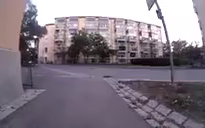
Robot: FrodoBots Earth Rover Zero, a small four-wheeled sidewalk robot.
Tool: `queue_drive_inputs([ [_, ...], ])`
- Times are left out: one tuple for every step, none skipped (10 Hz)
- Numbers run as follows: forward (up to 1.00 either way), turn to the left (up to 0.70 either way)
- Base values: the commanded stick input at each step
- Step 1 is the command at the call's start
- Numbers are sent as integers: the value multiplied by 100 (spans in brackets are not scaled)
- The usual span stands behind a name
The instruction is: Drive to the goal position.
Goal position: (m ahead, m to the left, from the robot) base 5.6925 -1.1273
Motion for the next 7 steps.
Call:
queue_drive_inputs([
  [50,-1],
  [50,-1],
  [50,-1],
  [50,-1],
  [50,-1],
  [50,-1],
  [50,-1],
])
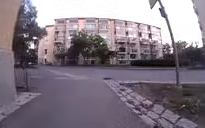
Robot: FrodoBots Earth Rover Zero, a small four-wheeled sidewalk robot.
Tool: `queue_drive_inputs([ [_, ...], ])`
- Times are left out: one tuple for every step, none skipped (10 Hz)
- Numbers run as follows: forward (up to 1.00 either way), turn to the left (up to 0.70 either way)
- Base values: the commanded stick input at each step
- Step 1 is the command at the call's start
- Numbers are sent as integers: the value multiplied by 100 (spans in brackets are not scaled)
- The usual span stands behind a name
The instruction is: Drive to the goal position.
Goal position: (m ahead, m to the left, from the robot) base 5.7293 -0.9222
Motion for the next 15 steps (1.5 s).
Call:
queue_drive_inputs([
  [50,-1],
  [50,-1],
  [50,-1],
  [50,-1],
  [50,-1],
  [50,-1],
  [50,-1],
  [50,-1],
  [50,-1],
  [50,-1],
  [50,-1],
  [50,-1],
  [50,-1],
  [50,-1],
  [50,-1],
])
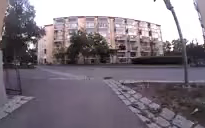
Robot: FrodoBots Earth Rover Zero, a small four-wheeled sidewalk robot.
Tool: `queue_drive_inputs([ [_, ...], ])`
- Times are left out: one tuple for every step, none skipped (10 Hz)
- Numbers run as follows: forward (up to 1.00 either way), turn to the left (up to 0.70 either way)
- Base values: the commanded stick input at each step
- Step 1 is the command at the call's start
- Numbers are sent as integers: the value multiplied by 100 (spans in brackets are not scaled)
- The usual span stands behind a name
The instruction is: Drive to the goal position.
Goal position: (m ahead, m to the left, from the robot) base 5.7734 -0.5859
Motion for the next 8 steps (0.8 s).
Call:
queue_drive_inputs([
  [50,-1],
  [50,-1],
  [50,-1],
  [50,-1],
  [50,-1],
  [50,17],
  [50,41],
  [50,49],
])
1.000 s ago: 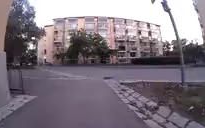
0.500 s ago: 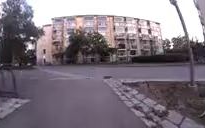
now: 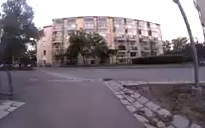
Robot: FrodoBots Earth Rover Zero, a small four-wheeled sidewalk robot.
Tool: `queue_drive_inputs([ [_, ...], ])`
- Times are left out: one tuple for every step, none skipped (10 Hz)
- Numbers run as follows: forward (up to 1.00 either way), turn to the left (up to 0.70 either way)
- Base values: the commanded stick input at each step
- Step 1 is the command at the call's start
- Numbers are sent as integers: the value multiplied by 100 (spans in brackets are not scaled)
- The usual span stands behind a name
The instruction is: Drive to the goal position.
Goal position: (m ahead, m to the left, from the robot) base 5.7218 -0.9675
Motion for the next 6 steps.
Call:
queue_drive_inputs([
  [50,49],
  [50,49],
  [50,49],
  [50,49],
  [50,49],
  [50,49],
])
